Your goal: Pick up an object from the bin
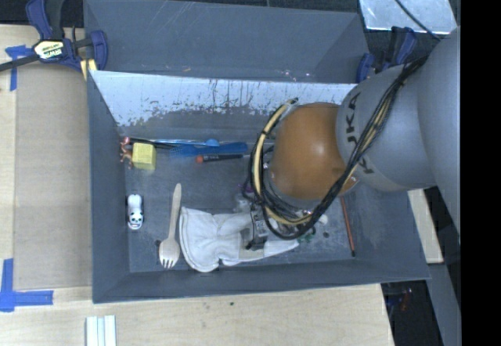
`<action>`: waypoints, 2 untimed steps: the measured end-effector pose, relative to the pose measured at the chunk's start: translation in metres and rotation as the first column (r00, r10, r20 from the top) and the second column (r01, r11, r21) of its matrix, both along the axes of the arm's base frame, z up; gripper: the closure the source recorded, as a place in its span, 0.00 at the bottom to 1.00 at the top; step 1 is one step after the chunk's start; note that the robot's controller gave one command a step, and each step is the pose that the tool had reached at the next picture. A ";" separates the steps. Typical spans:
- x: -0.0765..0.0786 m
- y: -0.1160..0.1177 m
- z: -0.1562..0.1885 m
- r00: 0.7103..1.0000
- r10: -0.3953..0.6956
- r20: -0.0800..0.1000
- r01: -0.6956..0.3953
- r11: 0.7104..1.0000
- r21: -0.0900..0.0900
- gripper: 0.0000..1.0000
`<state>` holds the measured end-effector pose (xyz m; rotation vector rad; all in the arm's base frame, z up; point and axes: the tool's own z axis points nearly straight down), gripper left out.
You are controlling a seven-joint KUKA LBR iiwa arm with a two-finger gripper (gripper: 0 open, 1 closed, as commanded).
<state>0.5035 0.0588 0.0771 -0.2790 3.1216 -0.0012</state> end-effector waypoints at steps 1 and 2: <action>0.000 0.000 0.000 1.000 0.000 0.000 0.000 1.000 0.000 1.00; -0.002 0.000 0.024 1.000 -0.001 -0.006 0.001 1.000 -0.001 1.00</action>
Offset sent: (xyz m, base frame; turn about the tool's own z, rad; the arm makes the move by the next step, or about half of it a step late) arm -0.0001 0.0001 0.0580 0.0000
